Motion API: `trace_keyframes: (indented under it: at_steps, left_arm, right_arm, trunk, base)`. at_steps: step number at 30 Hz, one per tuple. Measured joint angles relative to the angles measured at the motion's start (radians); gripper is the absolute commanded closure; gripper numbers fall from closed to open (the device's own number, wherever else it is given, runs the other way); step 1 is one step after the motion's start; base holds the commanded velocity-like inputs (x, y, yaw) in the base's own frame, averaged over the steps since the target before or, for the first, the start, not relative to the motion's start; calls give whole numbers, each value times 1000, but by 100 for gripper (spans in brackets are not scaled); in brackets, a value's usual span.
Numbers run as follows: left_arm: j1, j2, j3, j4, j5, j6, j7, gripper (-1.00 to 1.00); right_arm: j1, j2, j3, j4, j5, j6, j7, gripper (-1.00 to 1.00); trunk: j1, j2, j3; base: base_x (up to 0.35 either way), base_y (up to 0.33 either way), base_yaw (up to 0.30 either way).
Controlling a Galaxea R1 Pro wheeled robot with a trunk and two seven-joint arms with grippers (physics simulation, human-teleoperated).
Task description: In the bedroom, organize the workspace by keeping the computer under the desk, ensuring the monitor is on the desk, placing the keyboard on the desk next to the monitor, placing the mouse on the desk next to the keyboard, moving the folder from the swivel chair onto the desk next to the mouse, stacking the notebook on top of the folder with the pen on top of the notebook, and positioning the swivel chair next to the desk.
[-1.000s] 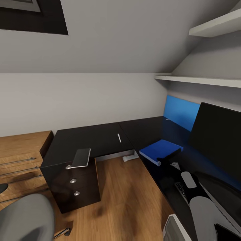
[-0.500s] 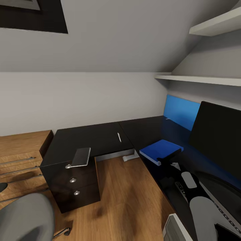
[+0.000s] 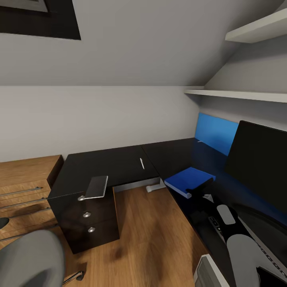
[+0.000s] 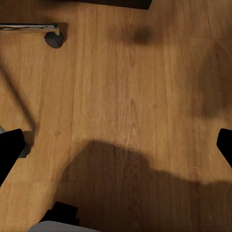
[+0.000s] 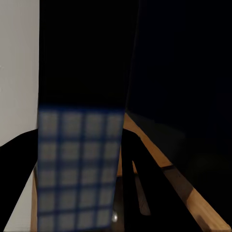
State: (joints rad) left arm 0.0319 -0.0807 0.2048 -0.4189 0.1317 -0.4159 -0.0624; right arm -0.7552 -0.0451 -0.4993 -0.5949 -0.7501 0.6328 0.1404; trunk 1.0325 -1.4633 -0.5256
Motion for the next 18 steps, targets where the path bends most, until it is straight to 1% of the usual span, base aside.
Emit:
trace_keyframes:
  at_steps: [7, 13, 18]
  left_arm:
    - [0, 0, 0, 0, 0, 0, 0, -100]
    - [0, 0, 0, 0, 0, 0, 0, -100]
    - [0, 0, 0, 0, 0, 0, 0, -100]
  right_arm:
    - [1, -6, 0, 0, 0, 9, 0, 100]
    - [1, -6, 0, 0, 0, 10, 0, 100]
    - [1, -6, 0, 0, 0, 9, 0, 100]
  trunk:
    - [0, 0, 0]
    - [0, 0, 0]
    - [0, 0, -3]
  base:
    - [0, 0, 0]
    - [0, 0, -1]
    - [0, 0, -67]
